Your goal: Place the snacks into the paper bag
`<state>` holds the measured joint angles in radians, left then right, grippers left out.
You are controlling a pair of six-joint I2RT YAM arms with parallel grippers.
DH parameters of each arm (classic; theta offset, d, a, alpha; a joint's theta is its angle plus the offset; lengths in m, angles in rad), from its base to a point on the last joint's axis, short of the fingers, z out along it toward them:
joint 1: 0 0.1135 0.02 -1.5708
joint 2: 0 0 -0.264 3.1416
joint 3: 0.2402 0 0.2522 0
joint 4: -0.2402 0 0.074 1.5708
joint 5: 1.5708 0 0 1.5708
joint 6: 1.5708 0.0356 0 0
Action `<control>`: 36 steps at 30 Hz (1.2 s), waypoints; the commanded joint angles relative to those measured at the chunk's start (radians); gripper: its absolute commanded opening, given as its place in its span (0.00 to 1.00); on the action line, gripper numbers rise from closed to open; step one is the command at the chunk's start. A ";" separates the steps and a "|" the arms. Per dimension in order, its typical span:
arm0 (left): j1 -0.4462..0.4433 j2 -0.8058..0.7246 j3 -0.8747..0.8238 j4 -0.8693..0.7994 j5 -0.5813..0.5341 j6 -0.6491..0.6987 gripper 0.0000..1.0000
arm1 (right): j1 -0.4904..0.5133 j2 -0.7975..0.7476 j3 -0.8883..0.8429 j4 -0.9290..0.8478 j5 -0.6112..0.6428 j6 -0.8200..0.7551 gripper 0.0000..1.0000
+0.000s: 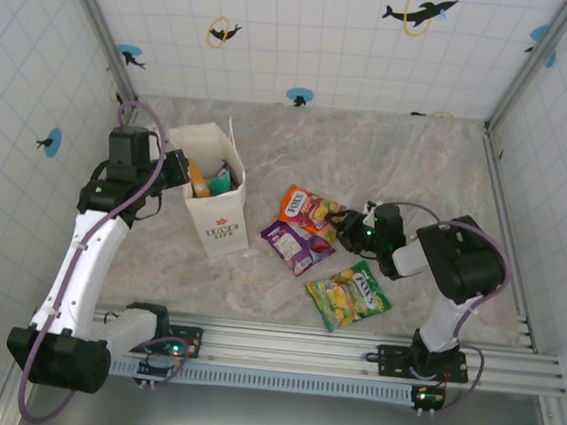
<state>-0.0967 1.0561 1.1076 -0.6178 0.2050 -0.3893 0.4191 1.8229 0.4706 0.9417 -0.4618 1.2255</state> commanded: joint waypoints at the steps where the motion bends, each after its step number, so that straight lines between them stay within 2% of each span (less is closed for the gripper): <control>1: -0.003 0.016 0.007 -0.011 -0.018 0.027 0.00 | 0.009 0.060 0.034 0.089 -0.003 0.020 0.57; 6: -0.003 0.024 0.016 -0.017 -0.022 0.026 0.00 | 0.012 0.132 0.054 0.180 0.005 0.055 0.48; 10: -0.003 0.034 0.028 -0.031 -0.034 0.031 0.00 | 0.013 0.140 0.063 0.214 0.016 0.058 0.31; 15: -0.003 0.030 0.032 -0.042 -0.060 0.034 0.00 | 0.013 0.078 0.057 0.177 0.052 0.020 0.10; 20: -0.003 0.028 0.034 -0.044 -0.073 0.037 0.00 | 0.015 -0.048 0.063 0.065 0.120 -0.062 0.00; 25: -0.003 0.027 0.034 -0.041 -0.067 0.027 0.00 | 0.026 -0.207 0.098 -0.060 0.177 -0.142 0.00; 29: -0.003 0.013 0.037 -0.037 -0.070 0.019 0.13 | 0.059 -0.332 0.198 -0.291 0.255 -0.277 0.00; 36: -0.003 0.007 0.056 -0.050 -0.082 0.015 0.20 | 0.149 -0.444 0.403 -0.527 0.384 -0.471 0.00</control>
<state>-0.0975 1.0790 1.1233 -0.6449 0.1410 -0.3748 0.5335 1.4303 0.7765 0.5175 -0.1654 0.8845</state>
